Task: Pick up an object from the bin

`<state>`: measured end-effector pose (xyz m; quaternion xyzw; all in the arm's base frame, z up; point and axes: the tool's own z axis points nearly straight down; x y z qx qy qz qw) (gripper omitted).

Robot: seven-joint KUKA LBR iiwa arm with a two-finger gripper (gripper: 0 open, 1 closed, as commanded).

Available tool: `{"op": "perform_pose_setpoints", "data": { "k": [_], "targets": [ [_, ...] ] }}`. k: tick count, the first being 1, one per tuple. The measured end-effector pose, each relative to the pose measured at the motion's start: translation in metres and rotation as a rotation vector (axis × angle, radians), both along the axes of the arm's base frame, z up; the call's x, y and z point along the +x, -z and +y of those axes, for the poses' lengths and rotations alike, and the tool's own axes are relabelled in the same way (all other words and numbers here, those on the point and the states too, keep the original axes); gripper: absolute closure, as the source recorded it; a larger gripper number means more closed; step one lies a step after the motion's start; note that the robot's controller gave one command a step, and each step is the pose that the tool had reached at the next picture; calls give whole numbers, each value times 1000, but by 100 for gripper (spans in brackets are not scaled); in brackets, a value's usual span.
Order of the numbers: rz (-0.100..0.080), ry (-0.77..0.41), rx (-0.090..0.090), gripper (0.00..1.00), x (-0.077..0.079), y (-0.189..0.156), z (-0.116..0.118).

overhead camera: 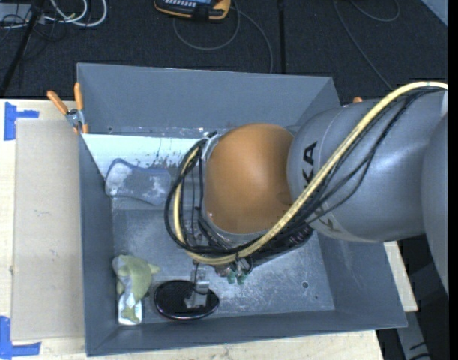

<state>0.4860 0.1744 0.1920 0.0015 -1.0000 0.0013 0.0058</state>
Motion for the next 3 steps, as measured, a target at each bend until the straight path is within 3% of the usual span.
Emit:
{"op": "perform_pose_setpoints", "data": {
  "k": [1,2,3],
  "targets": [
    [-8,4,2,0,2,-4,-1],
    [-7,49,2,0,-1,42,-7],
    [1,-34,0,0,6,80,-19]
  ]
}}
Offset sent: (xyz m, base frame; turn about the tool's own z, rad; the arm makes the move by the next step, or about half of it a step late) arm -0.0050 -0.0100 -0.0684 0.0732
